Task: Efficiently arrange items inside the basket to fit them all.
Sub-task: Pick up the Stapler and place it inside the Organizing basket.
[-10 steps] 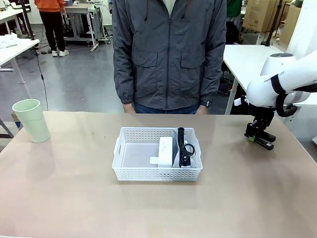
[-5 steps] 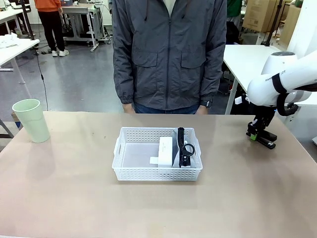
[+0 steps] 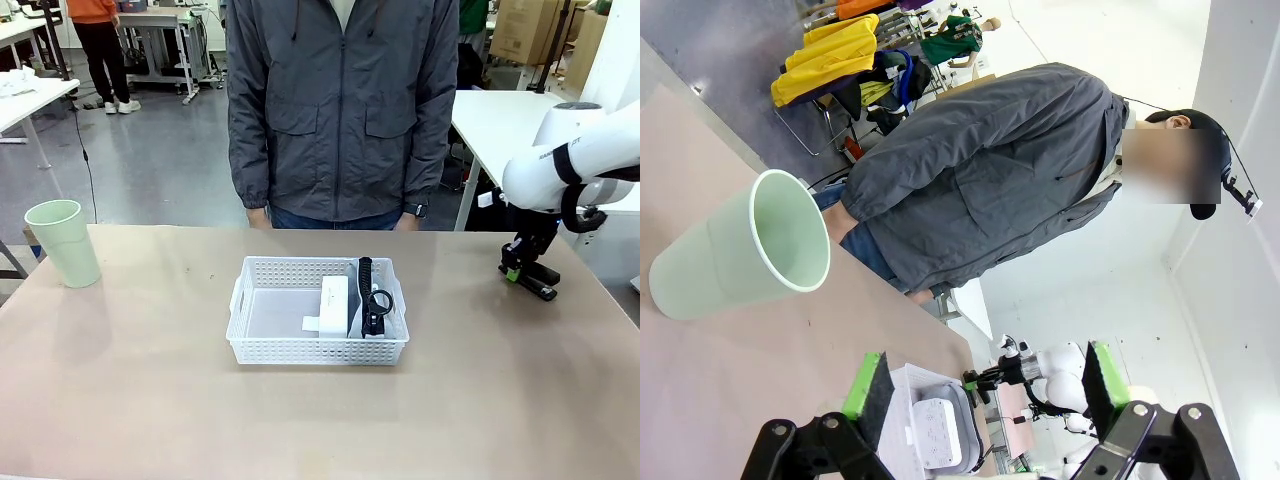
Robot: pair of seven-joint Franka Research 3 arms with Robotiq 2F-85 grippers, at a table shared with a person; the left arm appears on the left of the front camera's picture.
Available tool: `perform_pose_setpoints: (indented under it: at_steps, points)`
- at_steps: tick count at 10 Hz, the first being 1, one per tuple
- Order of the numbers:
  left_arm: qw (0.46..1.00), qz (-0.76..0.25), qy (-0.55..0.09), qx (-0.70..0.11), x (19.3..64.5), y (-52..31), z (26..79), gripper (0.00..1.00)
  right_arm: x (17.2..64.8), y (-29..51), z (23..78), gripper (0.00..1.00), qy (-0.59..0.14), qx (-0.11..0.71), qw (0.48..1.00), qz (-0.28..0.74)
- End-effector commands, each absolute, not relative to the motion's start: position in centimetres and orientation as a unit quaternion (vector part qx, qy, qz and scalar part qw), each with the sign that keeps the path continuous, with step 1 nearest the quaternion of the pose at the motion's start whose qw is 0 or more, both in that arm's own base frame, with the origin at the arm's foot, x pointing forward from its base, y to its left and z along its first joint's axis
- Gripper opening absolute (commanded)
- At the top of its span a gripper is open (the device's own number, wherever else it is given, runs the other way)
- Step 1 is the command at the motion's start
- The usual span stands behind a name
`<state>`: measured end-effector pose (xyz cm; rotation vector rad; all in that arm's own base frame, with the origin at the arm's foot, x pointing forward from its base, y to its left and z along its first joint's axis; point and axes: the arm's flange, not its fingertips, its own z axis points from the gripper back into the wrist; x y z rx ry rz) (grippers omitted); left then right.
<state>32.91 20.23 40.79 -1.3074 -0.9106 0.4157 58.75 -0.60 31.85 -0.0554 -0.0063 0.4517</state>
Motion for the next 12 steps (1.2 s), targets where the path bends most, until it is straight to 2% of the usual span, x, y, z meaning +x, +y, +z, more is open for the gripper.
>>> perform_pose_setpoints:
  at_steps: [1, 4, 6, 7, 8, 9, 12]
  points:
    - [0.674, 0.179, -0.413, -0.585, 32.8, 20.2, 40.8, 1.0, 55.9, -0.3, 36.2, 0.0, -0.018, -0.007, 0.992, 0.121]
    - [0.674, 0.179, -0.413, -0.585, 32.8, 20.2, 40.8, 1.0, 52.9, 1.0, 41.2, 0.0, 0.108, 0.032, 0.991, -0.071]
    - [0.674, 0.179, -0.413, -0.585, 32.8, 20.2, 40.8, 1.0, 51.0, 2.0, 42.9, 0.0, 0.147, 0.102, 0.973, -0.147]
    - [0.674, 0.179, -0.413, -0.585, 32.8, 20.2, 40.8, 1.0, 50.5, 2.0, 43.0, 0.0, 0.124, 0.12, 0.971, -0.165]
    - [0.674, 0.179, -0.413, -0.585, 32.8, 20.2, 40.8, 1.0, 50.8, 1.4, 42.6, 0.0, 0.149, 0.102, 0.964, -0.194]
    - [0.674, 0.179, -0.413, -0.585, 32.8, 20.2, 40.8, 1.0, 50.3, 1.8, 42.7, 0.0, 0.156, 0.081, 0.976, -0.127]
    - [0.674, 0.179, -0.413, -0.585, 32.8, 20.2, 40.8, 1.0, 50.3, 1.8, 42.7, 0.0, 0.156, 0.081, 0.976, -0.127]
